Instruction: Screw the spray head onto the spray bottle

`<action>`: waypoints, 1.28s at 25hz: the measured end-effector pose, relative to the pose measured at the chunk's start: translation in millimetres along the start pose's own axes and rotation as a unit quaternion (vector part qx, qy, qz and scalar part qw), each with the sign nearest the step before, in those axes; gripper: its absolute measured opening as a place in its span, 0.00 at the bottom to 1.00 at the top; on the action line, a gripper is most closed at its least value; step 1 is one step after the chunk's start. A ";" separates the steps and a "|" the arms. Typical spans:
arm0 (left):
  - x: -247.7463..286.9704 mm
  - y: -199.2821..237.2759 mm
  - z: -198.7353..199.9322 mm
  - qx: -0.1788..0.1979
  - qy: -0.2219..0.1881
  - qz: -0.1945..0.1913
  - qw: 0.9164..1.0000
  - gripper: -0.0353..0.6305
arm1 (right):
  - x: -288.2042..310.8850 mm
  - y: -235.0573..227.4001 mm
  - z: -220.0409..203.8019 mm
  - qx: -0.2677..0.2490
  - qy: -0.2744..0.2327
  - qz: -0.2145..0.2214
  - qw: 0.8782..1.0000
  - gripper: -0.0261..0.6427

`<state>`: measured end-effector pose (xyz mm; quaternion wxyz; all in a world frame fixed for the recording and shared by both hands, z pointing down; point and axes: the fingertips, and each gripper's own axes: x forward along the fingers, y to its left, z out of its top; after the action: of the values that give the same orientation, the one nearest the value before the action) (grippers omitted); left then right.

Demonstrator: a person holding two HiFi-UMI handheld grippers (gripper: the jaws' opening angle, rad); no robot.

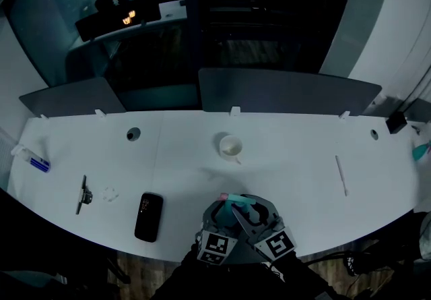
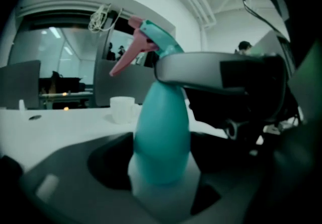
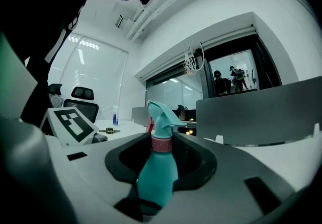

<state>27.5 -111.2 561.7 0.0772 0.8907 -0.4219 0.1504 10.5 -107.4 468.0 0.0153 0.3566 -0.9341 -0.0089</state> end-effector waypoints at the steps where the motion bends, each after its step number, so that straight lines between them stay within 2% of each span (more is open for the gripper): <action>1: -2.0 1.7 0.5 0.010 0.004 -0.024 1.000 0.60 | 0.1 0.6 -0.2 0.000 0.000 0.002 1.000 0.23; 3: -3.9 2.7 3.3 0.025 0.014 -0.093 0.995 0.67 | -0.3 1.5 0.1 0.001 -0.001 0.005 1.000 0.23; 4: -3.3 0.7 4.7 0.033 0.021 -0.136 0.990 0.67 | -0.6 1.7 0.3 0.001 -0.001 0.007 1.000 0.23; 6: -0.6 -6.4 5.3 0.060 0.041 -0.214 0.974 0.66 | -0.9 1.0 0.0 0.003 0.001 0.007 1.000 0.23; 7: 0.7 -9.3 4.9 0.077 0.050 -0.237 0.967 0.59 | -1.1 0.4 -0.2 0.004 0.002 0.006 1.000 0.23; 8: 1.6 -10.8 4.9 0.088 0.055 -0.246 0.964 0.58 | -1.4 -0.2 -0.4 0.004 0.002 0.005 1.000 0.23; 9: 2.0 -11.0 5.5 0.091 0.053 -0.241 0.965 0.58 | -1.6 -0.8 -1.0 0.002 0.003 0.004 1.000 0.23; 11: 2.2 -8.4 7.9 0.072 0.031 -0.191 0.978 0.58 | -1.4 -1.4 -1.7 -0.002 0.004 0.001 1.000 0.23; 13: 1.6 -5.1 9.4 0.033 0.008 -0.105 0.994 0.58 | -1.4 -1.2 -0.8 0.000 0.001 -0.003 1.000 0.23; 14: 1.6 -4.2 9.6 0.013 0.003 -0.058 0.998 0.58 | -2.1 -1.3 -0.2 0.001 -0.001 -0.005 1.000 0.23; 16: 2.2 -4.2 8.9 -0.019 0.004 0.029 0.999 0.57 | -4.5 -2.3 0.6 0.004 -0.003 -0.008 1.000 0.23; 17: 2.2 -4.9 7.9 -0.024 0.005 0.057 0.998 0.57 | -6.0 -2.9 0.5 0.004 -0.003 -0.009 1.000 0.23; 18: 1.7 -5.5 6.6 -0.020 0.006 0.069 0.997 0.58 | -7.2 -3.4 0.0 0.004 -0.003 -0.010 1.000 0.23; 20: -0.6 -6.1 4.1 0.009 0.007 0.049 0.999 0.58 | -8.0 -3.4 -0.7 0.002 -0.003 -0.011 1.000 0.23; 23: -4.9 -6.0 6.1 0.048 0.002 -0.052 0.997 0.60 | -7.3 -1.7 -1.0 0.001 -0.001 -0.004 1.000 0.23; 24: -4.3 -7.6 8.3 0.054 0.005 -0.098 0.994 0.61 | -7.5 -1.5 -0.7 0.001 0.000 -0.001 1.000 0.23; 26: 0.1 -14.4 12.8 0.067 0.017 -0.184 0.981 0.61 | -8.0 -2.0 -0.4 0.001 0.002 0.001 1.000 0.23; 27: 2.6 -17.3 14.5 0.078 0.024 -0.212 0.974 0.61 | -8.3 -2.8 -0.6 0.002 0.002 0.001 1.000 0.23; 28: 4.1 -18.9 15.8 0.088 0.030 -0.226 0.970 0.58 | -8.5 -3.7 -0.9 0.003 0.002 0.000 1.000 0.23; 29: 4.6 -19.2 16.8 0.093 0.031 -0.227 0.969 0.58 | -8.6 -4.1 -1.2 0.002 0.003 -0.001 1.000 0.23; 30: 4.3 -18.4 17.9 0.091 0.025 -0.216 0.972 0.58 | -8.5 -4.0 -1.3 0.001 0.003 -0.001 1.000 0.23; 32: 2.7 -15.4 19.5 0.068 0.003 -0.163 0.984 0.57 | -8.4 -3.0 -1.5 -0.002 0.003 0.000 1.000 0.23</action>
<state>45.0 -108.6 544.0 0.0414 0.9504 -0.2595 0.1667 18.7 -104.0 469.3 0.0187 0.3568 -0.9340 -0.0093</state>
